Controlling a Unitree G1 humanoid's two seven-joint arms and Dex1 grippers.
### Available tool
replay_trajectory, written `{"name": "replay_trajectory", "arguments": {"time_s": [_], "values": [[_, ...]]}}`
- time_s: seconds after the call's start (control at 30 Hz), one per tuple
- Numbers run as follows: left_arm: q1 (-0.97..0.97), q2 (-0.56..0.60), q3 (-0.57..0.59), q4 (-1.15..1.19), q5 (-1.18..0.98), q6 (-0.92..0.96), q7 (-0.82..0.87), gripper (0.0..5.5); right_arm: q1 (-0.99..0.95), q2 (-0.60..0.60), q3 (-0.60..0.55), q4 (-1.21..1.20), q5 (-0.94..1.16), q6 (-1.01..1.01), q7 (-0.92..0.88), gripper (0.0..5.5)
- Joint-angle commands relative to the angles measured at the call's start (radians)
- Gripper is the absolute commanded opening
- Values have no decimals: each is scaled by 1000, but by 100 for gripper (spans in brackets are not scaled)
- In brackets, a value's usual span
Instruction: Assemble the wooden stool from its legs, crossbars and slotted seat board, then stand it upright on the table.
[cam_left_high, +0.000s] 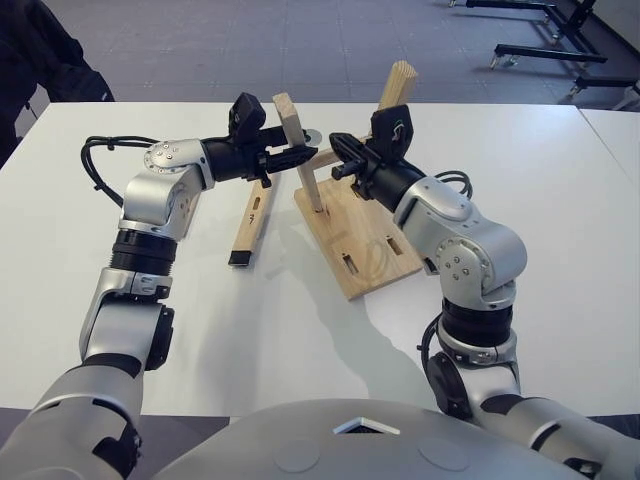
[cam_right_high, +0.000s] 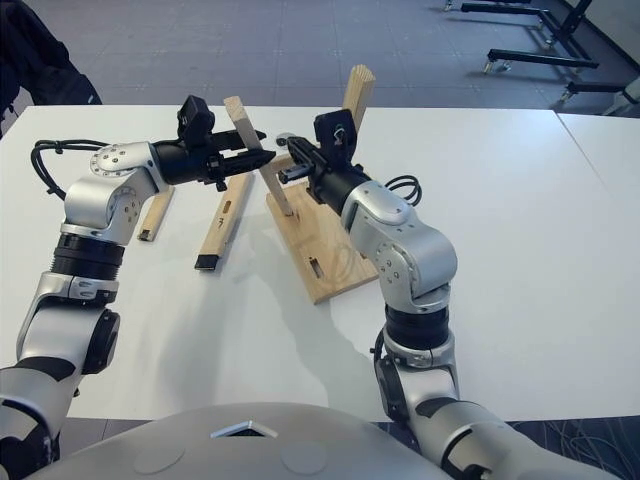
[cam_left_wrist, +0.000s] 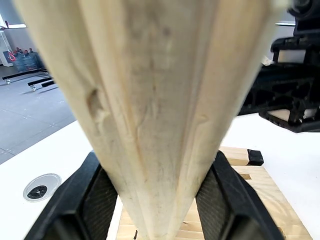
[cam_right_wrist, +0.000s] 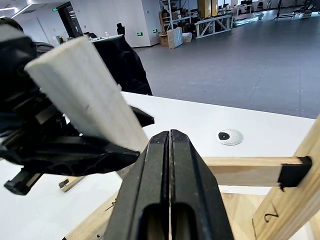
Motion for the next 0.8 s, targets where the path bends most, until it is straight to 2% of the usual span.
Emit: {"name": "replay_trajectory", "arguments": {"time_s": [0.03,0.23,0.43,0.8], "values": [[0,9,12,16,2,50,-8,204,-16,-27,-13,8,-3,14,5,2],[-18,26,79,17,-77,114,-76,204,-48,-145,-49,45,-8,4,69,2],[-6,36,84,-8,-71,116,-110,204,-47,-297,-79,106,-23,-30,170,2],[47,61,50,-116,-70,126,-189,204,-126,-284,-170,129,52,3,175,2]]}}
